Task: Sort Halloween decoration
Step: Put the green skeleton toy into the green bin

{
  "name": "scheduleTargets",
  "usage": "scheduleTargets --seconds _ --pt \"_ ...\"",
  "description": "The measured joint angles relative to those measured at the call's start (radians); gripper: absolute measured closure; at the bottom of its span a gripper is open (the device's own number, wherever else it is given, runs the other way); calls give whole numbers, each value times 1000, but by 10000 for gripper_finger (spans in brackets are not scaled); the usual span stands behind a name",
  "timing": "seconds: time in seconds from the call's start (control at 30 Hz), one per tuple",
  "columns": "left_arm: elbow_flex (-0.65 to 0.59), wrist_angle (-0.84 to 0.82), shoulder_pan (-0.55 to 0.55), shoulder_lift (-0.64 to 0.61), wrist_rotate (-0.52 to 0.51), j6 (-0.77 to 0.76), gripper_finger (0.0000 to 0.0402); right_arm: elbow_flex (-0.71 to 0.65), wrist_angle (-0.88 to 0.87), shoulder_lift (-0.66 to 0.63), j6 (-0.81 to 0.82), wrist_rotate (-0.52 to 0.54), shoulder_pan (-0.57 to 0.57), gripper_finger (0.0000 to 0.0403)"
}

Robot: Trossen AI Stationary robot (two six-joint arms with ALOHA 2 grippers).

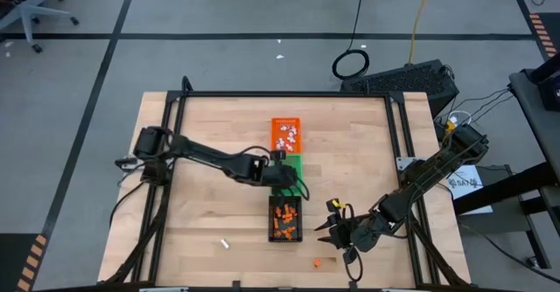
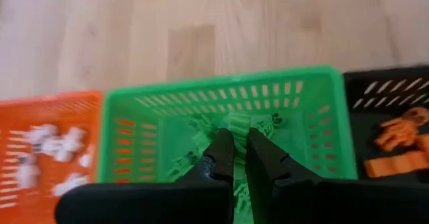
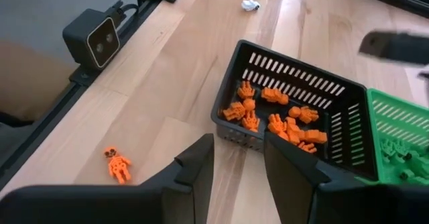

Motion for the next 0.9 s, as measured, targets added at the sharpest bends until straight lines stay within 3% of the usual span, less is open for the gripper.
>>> scheduleTargets --seconds 0.63,0.9 --pt "0 35 12 100 -10 -10 389 0 -3 0 38 0 0 285" --pt "0 9 16 94 -14 -79 313 0 -3 0 42 0 0 285"
